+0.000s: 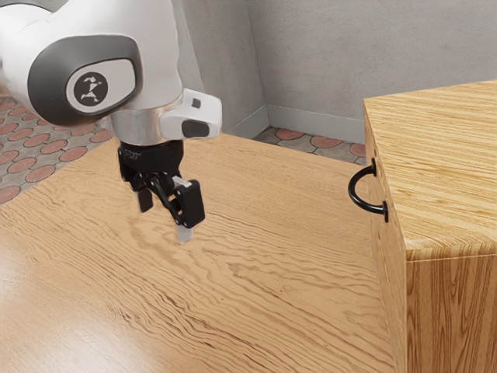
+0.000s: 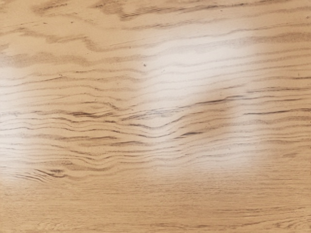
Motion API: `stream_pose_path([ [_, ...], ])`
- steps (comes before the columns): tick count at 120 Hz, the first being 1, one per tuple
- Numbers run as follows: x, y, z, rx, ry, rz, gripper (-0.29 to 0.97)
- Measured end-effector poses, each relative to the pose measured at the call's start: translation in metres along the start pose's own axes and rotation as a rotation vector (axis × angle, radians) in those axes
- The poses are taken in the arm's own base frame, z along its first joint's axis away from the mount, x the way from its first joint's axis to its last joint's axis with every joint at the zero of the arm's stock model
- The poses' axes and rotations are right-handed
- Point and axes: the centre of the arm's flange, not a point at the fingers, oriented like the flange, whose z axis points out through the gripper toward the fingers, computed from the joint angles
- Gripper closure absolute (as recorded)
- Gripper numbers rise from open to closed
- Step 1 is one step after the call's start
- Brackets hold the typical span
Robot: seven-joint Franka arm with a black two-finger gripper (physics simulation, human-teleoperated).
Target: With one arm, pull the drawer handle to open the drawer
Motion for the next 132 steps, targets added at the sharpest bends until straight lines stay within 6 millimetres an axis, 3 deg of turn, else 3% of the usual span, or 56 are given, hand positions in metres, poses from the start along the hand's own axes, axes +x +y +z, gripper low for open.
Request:
stream_pose_path([
  [34,0.015,-0.002,-0.016,-0.013,0.158,-0.017,0.00],
  [51,0.019,-0.007,-0.021,-0.097,0.188,-0.106,0.00],
  [74,0.025,-0.064,-0.013,-0.380,0.189,-0.454,0.00],
  [82,0.038,-0.072,-0.009,-0.464,0.194,-0.541,0.00],
  [96,0.070,-0.065,-0.011,-0.563,0.203,-0.626,0.00],
  [114,0.079,-0.049,-0.021,-0.621,0.213,-0.699,0.00],
  [132,0.096,-0.029,-0.006,-0.631,0.170,-0.746,0.00],
])
